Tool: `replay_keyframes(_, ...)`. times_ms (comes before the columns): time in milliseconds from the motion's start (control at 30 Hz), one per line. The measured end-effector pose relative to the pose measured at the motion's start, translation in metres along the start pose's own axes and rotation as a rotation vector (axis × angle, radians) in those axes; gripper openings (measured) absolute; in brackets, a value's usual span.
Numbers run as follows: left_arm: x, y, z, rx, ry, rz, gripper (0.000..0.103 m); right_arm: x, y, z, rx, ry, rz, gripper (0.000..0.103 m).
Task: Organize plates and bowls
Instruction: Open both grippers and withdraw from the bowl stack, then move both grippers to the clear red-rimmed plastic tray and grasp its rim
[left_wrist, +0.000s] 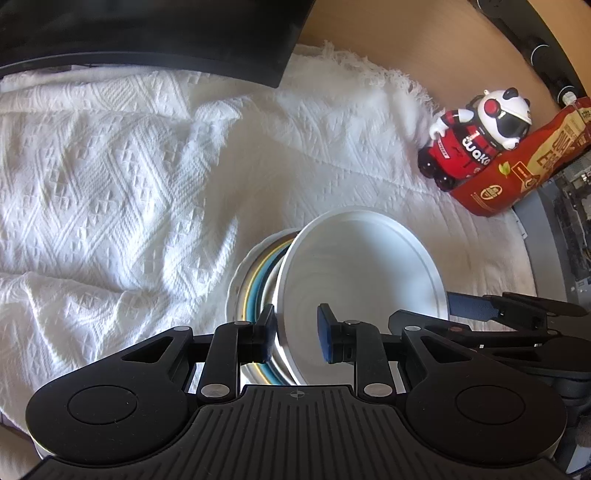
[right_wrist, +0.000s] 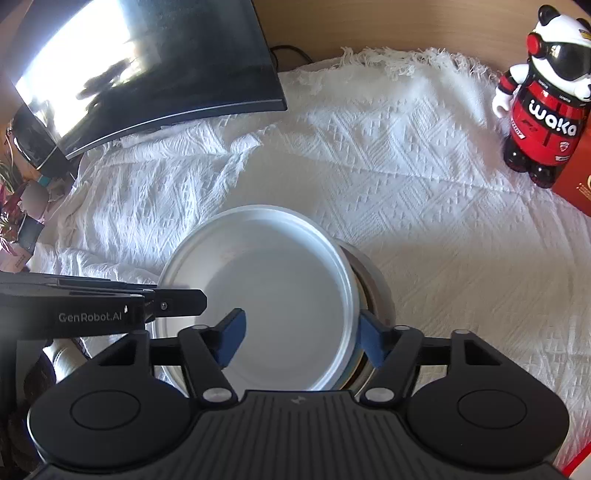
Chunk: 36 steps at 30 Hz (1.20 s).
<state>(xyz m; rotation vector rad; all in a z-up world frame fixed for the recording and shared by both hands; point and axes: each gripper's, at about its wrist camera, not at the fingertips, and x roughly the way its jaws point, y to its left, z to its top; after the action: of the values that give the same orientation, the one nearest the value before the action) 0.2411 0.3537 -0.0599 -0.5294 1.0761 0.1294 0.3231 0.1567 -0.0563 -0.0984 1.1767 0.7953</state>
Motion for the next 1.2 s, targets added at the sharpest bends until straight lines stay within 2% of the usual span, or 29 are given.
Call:
replay_keyframes(367,-0.015,0.010,0.008,-0.044,-0.018,-0.061,0.025,0.007,-0.014,-0.002,0.044,0.020,0.021,0.054)
replay_keyframes(533,-0.012,0.013,0.009,-0.054,-0.013,-0.035,0.025,0.000,-0.006,-0.005,0.016,0.000,0.030,0.054)
replay_keyframes(667,-0.003,0.024,0.008,-0.105,0.020,-0.063,0.024,-0.002,-0.003,-0.004,0.006,-0.011,0.036,0.054)
replay_keyframes(833,-0.001,0.023,0.008,-0.099,0.025,-0.062,0.024,-0.003,-0.002,-0.003,-0.001,-0.012,0.030,0.054)
replay_keyframes(1000,-0.011,0.017,0.011,-0.073,-0.019,-0.077,0.024,0.001,-0.007,-0.004,0.019,0.002,0.022,0.054)
replay_keyframes(1067,-0.018,0.010,0.013,-0.052,-0.047,-0.048,0.023,0.002,-0.010,-0.005,0.031,0.003,0.012,0.054)
replay_keyframes(1200,-0.037,-0.006,0.019,0.000,-0.115,0.010,0.023,-0.015,-0.019,-0.008,0.043,-0.071,0.012,0.054)
